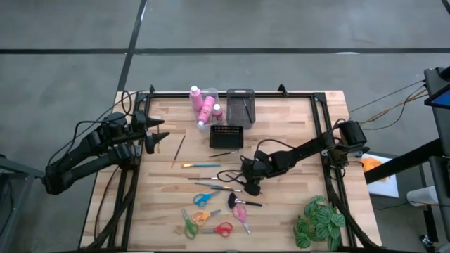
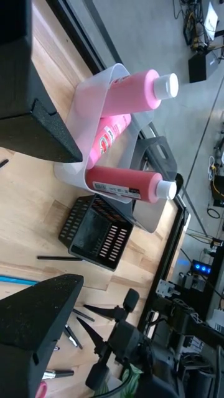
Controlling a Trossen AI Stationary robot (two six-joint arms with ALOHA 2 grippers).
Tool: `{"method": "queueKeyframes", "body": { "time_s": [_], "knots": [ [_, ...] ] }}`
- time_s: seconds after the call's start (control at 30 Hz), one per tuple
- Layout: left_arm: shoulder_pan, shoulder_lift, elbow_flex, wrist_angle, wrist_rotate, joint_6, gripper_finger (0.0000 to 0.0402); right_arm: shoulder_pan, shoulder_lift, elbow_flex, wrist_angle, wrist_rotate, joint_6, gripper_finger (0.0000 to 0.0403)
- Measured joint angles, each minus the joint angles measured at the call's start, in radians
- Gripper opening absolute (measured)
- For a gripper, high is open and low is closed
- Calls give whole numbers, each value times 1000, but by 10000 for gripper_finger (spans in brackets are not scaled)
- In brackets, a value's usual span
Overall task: Pick & Place Paint Supplies
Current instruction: Put the black paint brush into the gray bin
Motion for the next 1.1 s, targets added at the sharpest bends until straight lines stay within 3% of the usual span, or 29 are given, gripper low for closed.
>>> {"method": "queueKeyframes", "body": {
  "time_s": [0.43,0.77,1.1],
  "knots": [
    [0,0,0,0,0,0,311,0,1,-1,-16,33,-46,125],
    [0,0,0,0,0,0,311,-1,1,-2,-26,41,-47,19],
    [0,0,0,0,0,0,311,-2,1,-3,-26,26,-42,16]
  ]
}}
